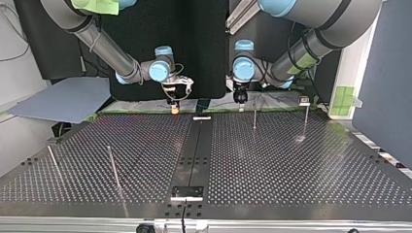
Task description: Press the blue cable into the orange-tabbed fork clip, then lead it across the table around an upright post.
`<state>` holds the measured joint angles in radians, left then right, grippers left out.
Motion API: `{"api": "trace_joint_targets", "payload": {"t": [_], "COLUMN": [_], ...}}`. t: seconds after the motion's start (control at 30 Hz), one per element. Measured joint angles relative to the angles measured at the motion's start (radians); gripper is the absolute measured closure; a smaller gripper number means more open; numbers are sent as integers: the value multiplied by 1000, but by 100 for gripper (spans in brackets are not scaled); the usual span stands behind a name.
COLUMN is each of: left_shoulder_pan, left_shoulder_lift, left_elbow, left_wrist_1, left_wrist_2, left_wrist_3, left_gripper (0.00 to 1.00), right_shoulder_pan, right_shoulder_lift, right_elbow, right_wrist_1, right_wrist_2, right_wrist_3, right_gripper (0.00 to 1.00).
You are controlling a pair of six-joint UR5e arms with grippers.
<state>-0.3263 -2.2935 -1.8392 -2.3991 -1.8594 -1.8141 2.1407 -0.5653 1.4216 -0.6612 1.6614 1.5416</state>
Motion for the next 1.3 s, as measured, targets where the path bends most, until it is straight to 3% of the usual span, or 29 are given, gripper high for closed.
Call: {"api": "trace_joint_targets", "payload": {"t": [0.03,0.1,0.13,0.2,0.23,0.27,0.7,0.9,1.3], "left_shoulder_pan": [0,0,0,1,1,1,6,-7,-39], "left_shoulder_lift": [0,0,1,1,0,1,1,2,3], "left_elbow": [0,0,0,0,0,0,0,2,55], "left_wrist_1": [0,0,0,-1,-1,-1,-2,-4,-60], "left_wrist_2": [0,-1,-1,-1,-2,-3,-16,2,13], "left_wrist_3": [5,14,18,25,27,31,65,68,73], "left_gripper": [15,38,38,78,78,100,100,100,100], "right_shoulder_pan": [0,0,0,0,0,0,0,-2,-10], "right_shoulder_lift": [0,1,1,1,1,1,3,3,-38], "right_elbow": [0,0,0,0,0,0,0,-9,-70], "right_wrist_1": [0,0,0,0,0,0,0,4,103], "right_wrist_2": [0,0,0,0,-1,-1,-3,-3,3], "right_wrist_3": [0,0,0,0,0,0,3,2,-1], "right_gripper": [100,100,100,100,100,100,100,100,100]}}
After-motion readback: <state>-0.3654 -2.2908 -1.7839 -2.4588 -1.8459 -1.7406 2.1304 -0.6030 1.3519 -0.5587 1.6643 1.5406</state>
